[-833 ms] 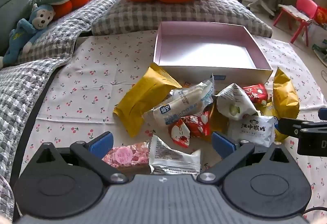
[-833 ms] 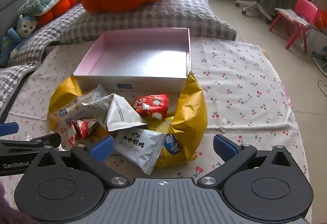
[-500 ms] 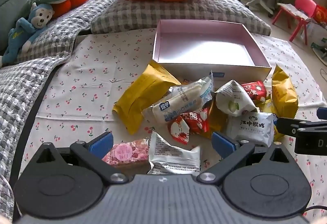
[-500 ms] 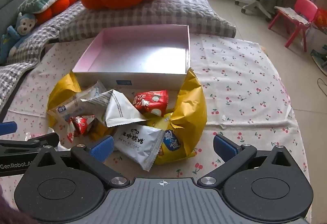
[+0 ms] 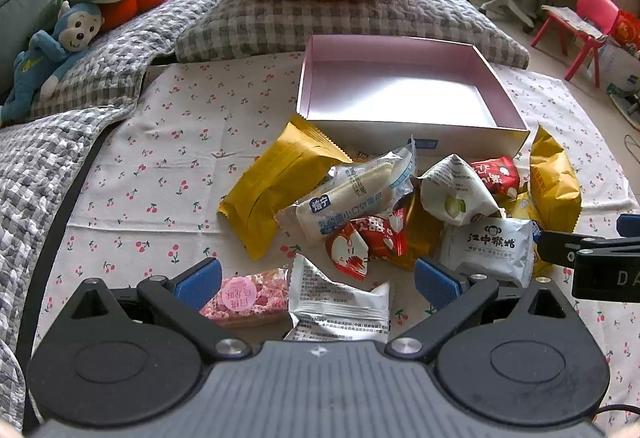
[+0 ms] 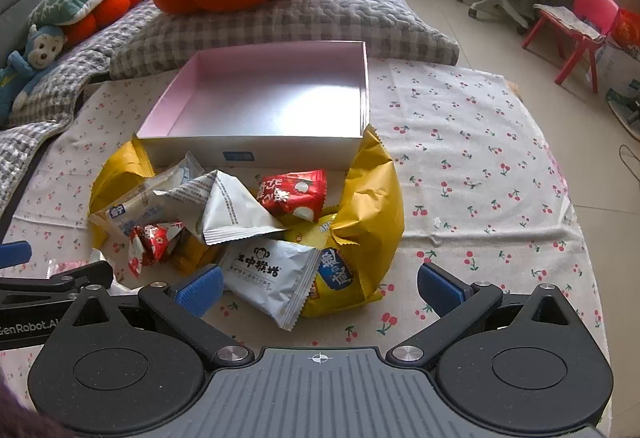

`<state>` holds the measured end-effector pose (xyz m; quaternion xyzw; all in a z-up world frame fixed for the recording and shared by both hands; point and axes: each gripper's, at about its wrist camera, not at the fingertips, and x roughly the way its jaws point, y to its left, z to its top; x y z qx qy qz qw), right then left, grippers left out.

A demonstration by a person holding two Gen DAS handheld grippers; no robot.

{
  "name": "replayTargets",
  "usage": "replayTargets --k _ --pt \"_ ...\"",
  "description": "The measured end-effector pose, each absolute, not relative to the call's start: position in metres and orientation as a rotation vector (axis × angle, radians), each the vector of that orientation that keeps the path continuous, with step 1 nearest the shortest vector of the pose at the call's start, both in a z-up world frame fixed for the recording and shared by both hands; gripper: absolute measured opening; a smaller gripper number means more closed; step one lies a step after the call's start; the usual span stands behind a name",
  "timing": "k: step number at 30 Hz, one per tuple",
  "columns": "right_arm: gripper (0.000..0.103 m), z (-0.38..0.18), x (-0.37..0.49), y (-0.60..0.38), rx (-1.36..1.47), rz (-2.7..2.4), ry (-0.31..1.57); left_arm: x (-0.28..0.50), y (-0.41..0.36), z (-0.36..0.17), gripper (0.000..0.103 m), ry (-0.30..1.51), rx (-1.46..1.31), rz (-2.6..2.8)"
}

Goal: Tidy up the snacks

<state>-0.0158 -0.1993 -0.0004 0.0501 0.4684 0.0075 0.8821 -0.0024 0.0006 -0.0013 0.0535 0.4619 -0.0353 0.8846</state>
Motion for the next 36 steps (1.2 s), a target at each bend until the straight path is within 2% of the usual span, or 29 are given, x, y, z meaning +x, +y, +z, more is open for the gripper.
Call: replayTargets --k 36 --pt "0.103 -0.0009 -0.0159 -0.1983 0.108 0.018 0.974 -0.0034 -0.0005 -0.0014 0.103 0.966 0.106 -0.079"
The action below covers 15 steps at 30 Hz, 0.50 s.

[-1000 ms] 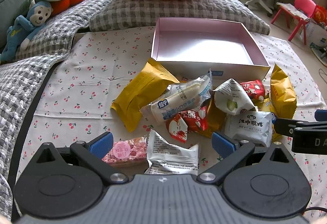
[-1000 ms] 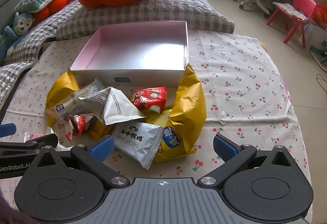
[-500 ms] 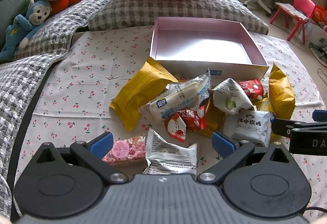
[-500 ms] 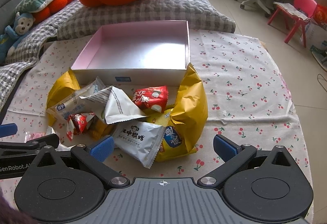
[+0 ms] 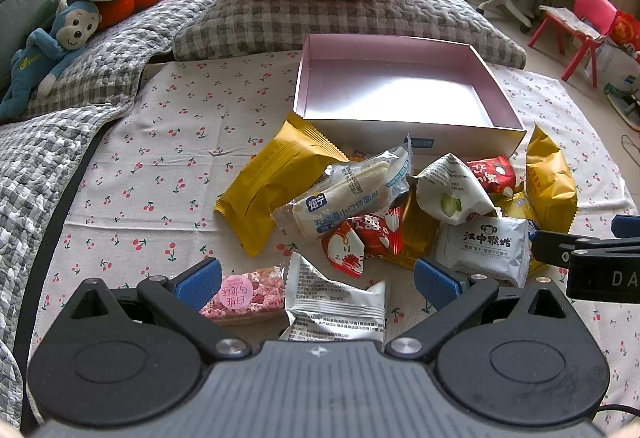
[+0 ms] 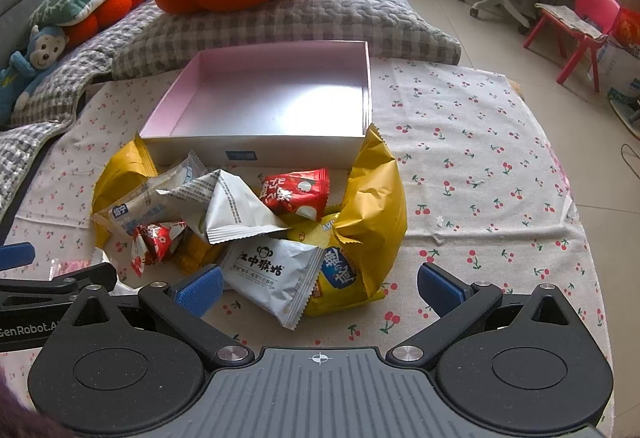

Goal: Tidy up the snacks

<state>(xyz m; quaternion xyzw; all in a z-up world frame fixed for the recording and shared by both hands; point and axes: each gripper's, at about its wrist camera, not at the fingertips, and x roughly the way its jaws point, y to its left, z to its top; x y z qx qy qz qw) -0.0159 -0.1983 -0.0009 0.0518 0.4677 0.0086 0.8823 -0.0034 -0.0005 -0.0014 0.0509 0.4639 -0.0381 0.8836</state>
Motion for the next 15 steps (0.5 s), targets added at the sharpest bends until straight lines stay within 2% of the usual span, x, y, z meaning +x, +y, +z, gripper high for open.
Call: replayTargets --k 15 --pt "0.103 0.0006 -0.0165 -0.1992 0.113 0.022 0.974 -0.0043 0.0006 0.0008 0.103 0.961 0.103 -0.083"
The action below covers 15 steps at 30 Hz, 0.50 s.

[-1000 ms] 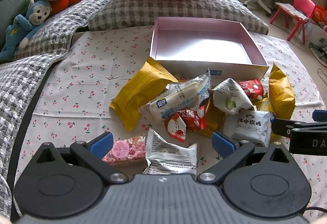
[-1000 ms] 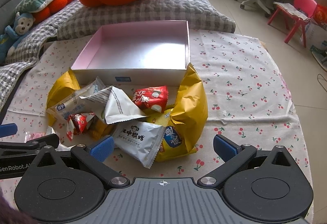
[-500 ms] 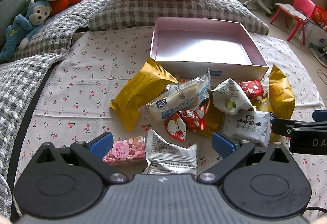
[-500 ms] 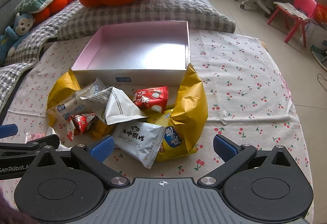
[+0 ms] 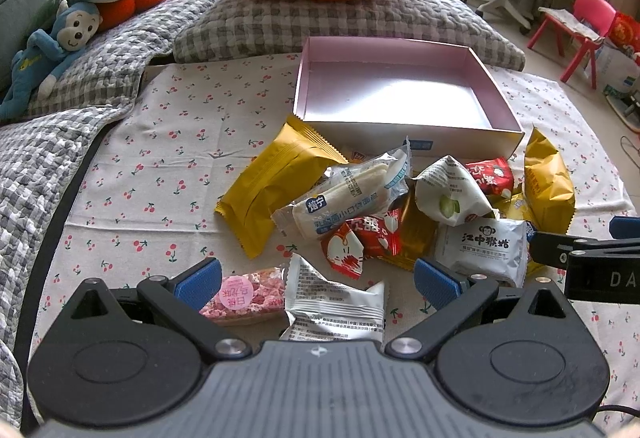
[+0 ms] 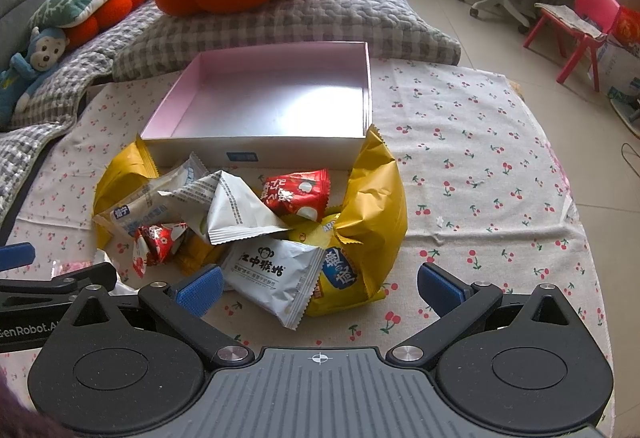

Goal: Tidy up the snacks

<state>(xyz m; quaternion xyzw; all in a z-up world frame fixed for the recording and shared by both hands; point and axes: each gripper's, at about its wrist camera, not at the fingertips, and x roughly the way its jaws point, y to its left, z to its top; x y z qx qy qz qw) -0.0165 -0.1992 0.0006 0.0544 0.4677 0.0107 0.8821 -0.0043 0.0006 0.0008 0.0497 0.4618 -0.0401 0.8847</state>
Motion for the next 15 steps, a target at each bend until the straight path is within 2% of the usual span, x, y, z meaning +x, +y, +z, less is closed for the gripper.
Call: replayTargets --k 15 --pt "0.103 0.0019 -0.0166 -0.1992 0.116 0.034 0.976 -0.0044 0.0010 0.0009 0.103 0.961 0.103 -0.083"
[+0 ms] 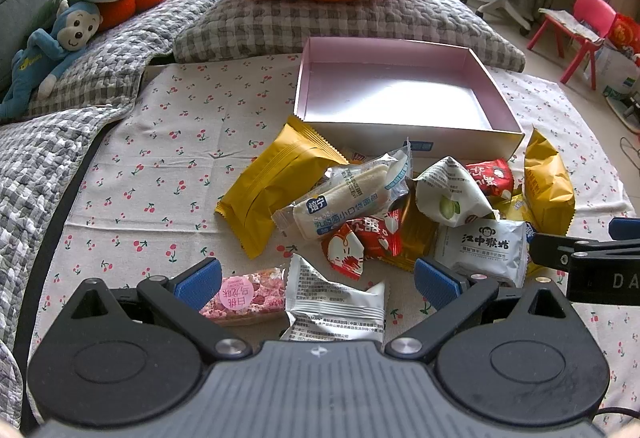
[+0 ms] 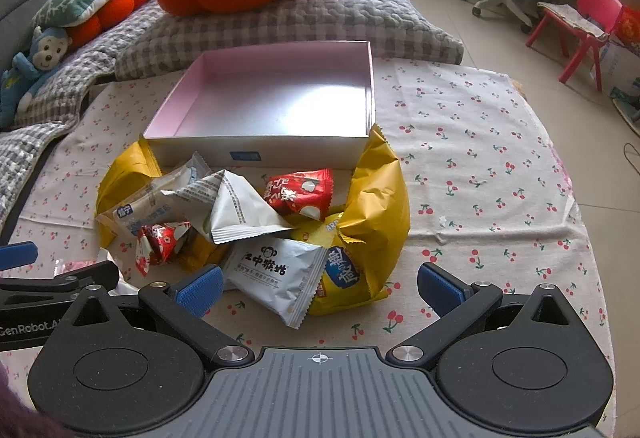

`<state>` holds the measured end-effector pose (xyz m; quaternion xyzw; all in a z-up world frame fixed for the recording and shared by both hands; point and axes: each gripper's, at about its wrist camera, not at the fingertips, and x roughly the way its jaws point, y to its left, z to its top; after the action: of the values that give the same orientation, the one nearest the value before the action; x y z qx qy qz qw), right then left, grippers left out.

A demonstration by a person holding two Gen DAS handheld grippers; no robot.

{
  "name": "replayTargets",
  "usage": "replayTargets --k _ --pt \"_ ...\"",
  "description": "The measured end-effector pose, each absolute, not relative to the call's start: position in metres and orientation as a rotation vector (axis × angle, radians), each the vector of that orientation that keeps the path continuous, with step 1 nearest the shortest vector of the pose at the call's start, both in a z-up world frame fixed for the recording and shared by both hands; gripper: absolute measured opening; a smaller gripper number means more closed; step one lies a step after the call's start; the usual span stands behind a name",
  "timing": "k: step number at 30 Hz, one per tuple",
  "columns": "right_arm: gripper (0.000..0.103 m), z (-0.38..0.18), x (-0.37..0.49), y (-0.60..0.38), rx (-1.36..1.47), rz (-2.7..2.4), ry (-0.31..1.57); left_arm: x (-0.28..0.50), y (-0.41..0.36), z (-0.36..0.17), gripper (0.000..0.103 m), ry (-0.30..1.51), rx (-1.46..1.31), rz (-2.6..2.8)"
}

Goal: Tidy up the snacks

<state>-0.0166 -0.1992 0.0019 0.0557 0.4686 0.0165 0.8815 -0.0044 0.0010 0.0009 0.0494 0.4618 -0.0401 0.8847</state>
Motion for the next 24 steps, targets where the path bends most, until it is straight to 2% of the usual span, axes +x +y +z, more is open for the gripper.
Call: replayTargets --k 15,19,24 --pt "0.103 0.012 -0.009 -0.205 0.144 0.071 1.002 0.006 0.016 0.001 0.103 0.958 0.095 -0.125" --pt "0.101 0.013 -0.002 -0.204 0.136 0.130 1.034 0.019 0.021 -0.002 0.102 1.012 0.133 -0.167" --pt "0.101 0.012 0.013 -0.201 0.154 0.235 1.049 0.038 0.032 -0.008 0.098 1.046 0.137 -0.175"
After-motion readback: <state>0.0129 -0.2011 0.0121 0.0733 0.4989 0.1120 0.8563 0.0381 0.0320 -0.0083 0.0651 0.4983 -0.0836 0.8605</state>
